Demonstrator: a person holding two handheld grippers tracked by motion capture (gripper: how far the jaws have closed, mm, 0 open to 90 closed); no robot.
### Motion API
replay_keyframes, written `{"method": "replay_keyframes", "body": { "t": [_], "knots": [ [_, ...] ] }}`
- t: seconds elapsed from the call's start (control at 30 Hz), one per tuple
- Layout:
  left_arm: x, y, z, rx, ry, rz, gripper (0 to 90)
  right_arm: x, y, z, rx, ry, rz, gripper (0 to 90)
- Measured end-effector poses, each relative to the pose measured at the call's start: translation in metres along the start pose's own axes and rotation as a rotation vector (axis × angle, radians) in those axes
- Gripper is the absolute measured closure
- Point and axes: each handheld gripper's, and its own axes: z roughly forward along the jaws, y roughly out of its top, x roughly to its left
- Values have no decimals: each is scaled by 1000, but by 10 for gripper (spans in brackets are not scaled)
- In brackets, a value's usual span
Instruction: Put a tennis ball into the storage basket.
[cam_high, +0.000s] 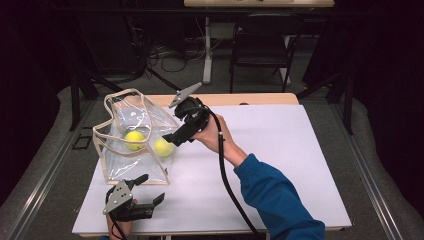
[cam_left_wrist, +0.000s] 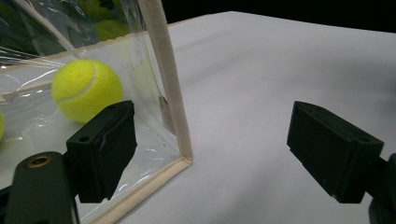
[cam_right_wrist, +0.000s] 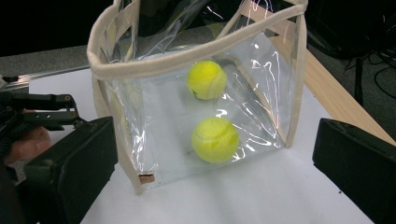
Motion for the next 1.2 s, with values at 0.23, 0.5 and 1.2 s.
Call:
{"method": "replay_keyframes", "body": {
  "t": [0.23,0.5,1.2],
  "knots": [
    [0,0,1,7,6,6,160,0,-20,-14,-26,-17,11,0],
    [-1,0,3,20,1,9,161,3,-49,-26,-4,-41,13,0],
    [0,0,3,30,2,10,160,5,-116,-42,66,-64,47,0]
  ]
}}
